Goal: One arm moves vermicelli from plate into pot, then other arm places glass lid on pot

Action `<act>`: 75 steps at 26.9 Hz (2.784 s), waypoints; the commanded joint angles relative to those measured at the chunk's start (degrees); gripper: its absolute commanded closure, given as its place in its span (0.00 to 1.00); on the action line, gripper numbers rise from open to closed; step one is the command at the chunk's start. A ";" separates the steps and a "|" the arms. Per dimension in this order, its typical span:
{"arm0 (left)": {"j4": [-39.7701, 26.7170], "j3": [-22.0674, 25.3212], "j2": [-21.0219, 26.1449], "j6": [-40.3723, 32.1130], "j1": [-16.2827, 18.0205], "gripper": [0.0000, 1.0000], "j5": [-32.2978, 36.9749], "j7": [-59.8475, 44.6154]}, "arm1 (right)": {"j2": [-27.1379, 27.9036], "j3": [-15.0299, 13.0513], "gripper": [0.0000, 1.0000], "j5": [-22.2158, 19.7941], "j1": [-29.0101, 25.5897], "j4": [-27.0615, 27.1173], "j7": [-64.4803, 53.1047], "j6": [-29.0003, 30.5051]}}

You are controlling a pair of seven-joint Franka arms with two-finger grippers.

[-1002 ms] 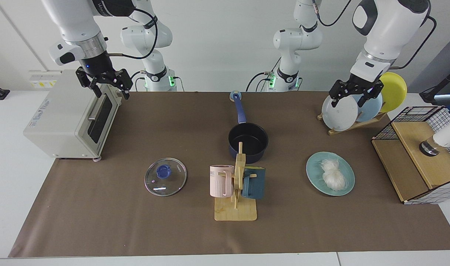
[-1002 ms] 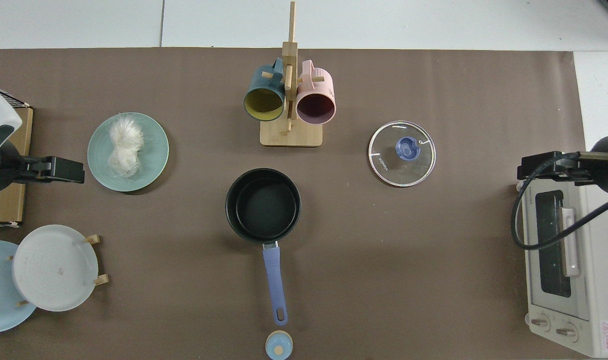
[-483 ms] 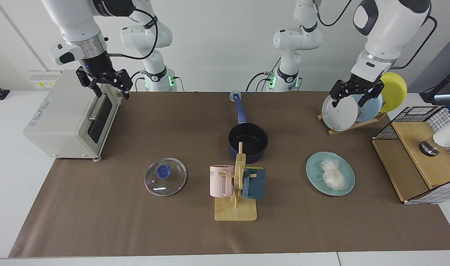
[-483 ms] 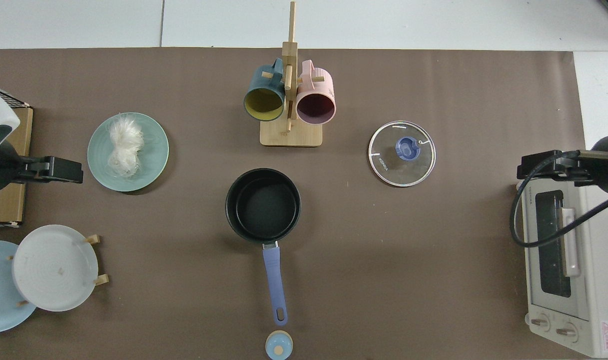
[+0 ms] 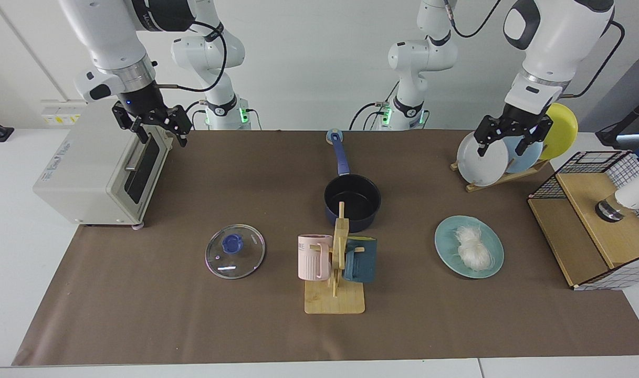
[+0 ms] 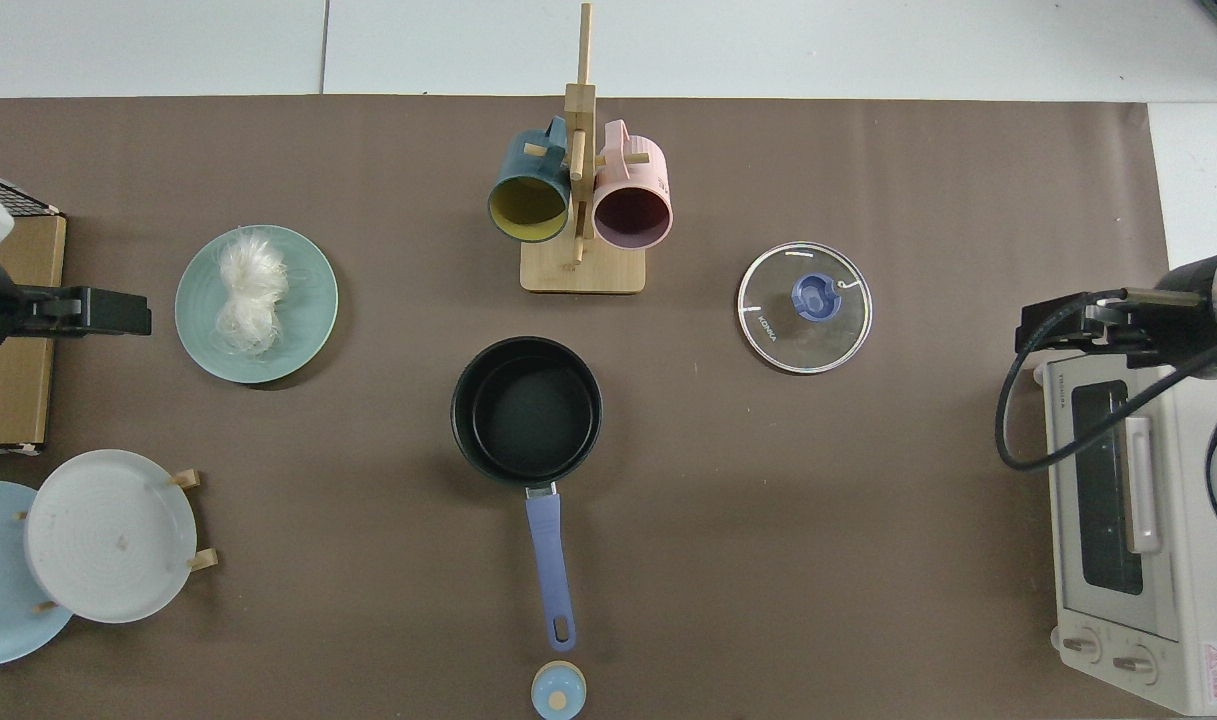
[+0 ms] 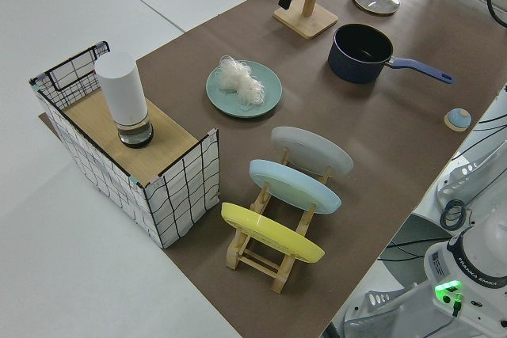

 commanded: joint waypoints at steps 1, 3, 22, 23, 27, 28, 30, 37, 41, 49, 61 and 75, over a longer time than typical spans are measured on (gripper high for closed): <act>-0.15 0.45 1.99 4.91 0.15 0.00 1.07 0.50 | 5.69 0.97 0.00 0.06 0.25 6.05 3.69 -1.82; -0.15 1.24 3.13 6.75 0.07 0.00 0.98 0.50 | 7.28 1.59 0.00 -0.02 0.25 7.02 4.57 -1.47; -0.07 1.94 17.19 21.09 -0.11 0.00 0.81 -6.09 | 20.28 2.12 0.00 -0.02 2.01 11.85 8.17 7.06; -0.07 1.86 18.07 21.26 -0.11 0.00 0.81 -6.18 | 20.99 2.12 0.00 -0.11 2.01 12.38 8.17 7.15; -0.07 1.86 22.02 24.24 -0.37 0.00 0.81 -6.18 | 23.63 2.38 0.00 -0.11 2.18 14.14 8.17 7.94; -0.07 1.77 23.25 25.21 -0.46 0.00 0.81 -6.27 | 23.98 2.56 0.00 -0.37 2.53 14.14 8.35 8.29; -0.07 1.68 25.54 27.32 -0.90 0.00 0.81 -6.53 | 25.12 2.56 0.00 -0.64 3.23 14.06 8.79 10.04; -1.38 1.68 27.48 30.31 -0.73 0.00 0.98 -6.88 | 29.25 2.65 0.00 -0.90 4.03 14.06 9.14 13.91; -2.26 1.68 29.41 33.74 -0.81 0.00 0.98 -7.41 | 31.54 2.56 0.00 -0.90 4.29 14.15 9.14 16.37; -5.34 1.68 28.98 33.92 -0.81 0.00 0.90 -8.64 | 34.44 2.56 0.00 -2.31 4.73 13.88 9.93 19.71; -2.62 1.33 29.15 31.29 -1.17 1.00 1.16 -9.61 | 35.67 2.65 0.00 -2.40 6.22 13.09 12.92 24.55; 3.72 -0.51 21.34 18.90 -1.25 1.00 3.27 -5.22 | 35.32 2.74 0.00 -2.48 6.31 7.82 13.62 28.77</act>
